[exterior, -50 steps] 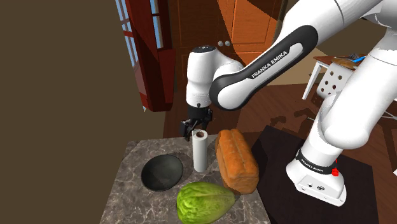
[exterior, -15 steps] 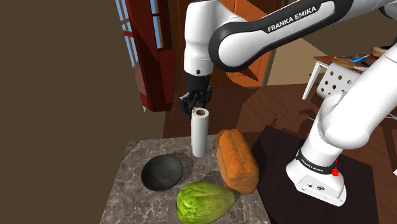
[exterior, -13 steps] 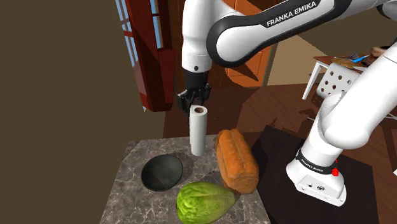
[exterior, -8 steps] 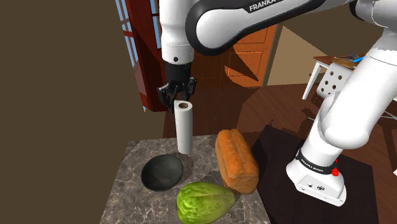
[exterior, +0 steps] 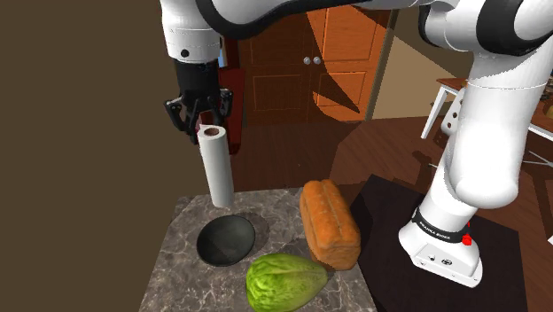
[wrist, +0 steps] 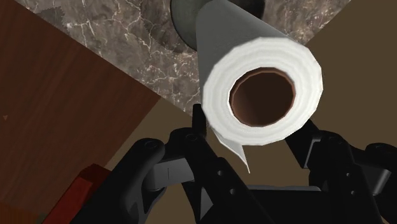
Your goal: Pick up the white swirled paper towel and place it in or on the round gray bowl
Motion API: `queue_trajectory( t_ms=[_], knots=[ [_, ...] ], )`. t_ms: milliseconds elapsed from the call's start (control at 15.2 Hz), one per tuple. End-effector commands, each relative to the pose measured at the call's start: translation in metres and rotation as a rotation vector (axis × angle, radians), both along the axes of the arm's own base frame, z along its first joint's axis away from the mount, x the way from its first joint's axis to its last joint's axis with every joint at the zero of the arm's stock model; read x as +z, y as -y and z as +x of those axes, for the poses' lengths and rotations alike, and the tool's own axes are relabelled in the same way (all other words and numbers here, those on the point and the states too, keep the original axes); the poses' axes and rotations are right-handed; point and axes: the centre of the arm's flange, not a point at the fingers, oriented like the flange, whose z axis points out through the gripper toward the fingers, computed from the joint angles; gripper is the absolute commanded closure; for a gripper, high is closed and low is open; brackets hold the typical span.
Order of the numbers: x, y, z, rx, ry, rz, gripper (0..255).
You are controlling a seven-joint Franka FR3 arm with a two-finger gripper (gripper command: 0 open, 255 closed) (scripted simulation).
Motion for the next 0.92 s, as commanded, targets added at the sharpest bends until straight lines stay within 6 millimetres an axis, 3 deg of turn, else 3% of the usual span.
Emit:
queue_trajectory(
  t_ms=[0,858],
  knots=[
    [0.008,-0.016,0.011,-0.003,0.0,-0.001,255],
    [-0.061,-0.016,0.011,-0.003,0.0,-0.001,255]
  ],
)
